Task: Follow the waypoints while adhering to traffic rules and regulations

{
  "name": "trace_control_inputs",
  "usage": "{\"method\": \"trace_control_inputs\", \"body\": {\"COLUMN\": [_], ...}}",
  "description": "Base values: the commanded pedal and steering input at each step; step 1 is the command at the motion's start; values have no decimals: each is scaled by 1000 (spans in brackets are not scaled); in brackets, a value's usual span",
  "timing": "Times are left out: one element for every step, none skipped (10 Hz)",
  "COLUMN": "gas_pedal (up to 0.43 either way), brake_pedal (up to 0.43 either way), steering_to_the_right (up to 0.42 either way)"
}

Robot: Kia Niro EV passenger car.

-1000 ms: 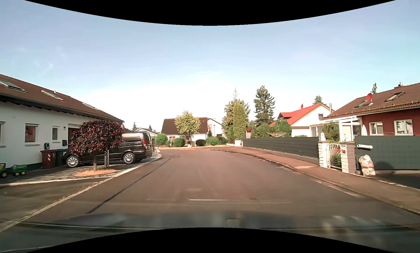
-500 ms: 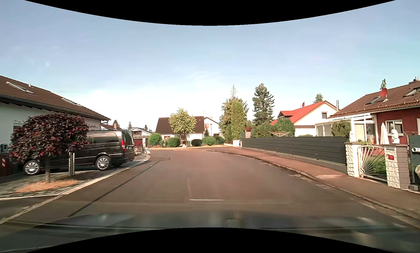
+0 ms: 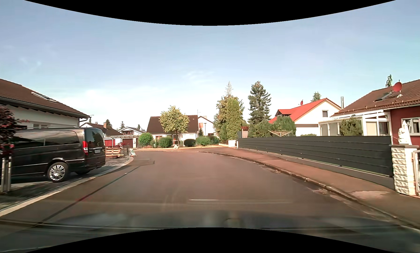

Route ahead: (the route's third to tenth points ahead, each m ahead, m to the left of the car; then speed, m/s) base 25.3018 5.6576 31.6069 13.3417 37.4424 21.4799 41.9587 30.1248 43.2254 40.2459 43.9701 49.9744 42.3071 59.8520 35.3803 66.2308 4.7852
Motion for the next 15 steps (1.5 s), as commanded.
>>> {"method": "trace_control_inputs", "body": {"gas_pedal": [79, 79, 79, 79, 79, 79, 79, 79, 79, 79, 79, 79, 79, 79, 79], "brake_pedal": [0, 0, 0, 0, 0, 0, 0, 0, 0, 0, 0, 0, 0, 0, 0], "steering_to_the_right": [43, 43, 42, 37, 31, 16, -3, -17, -35, -50, -55, -55, -53, -53, -53]}}
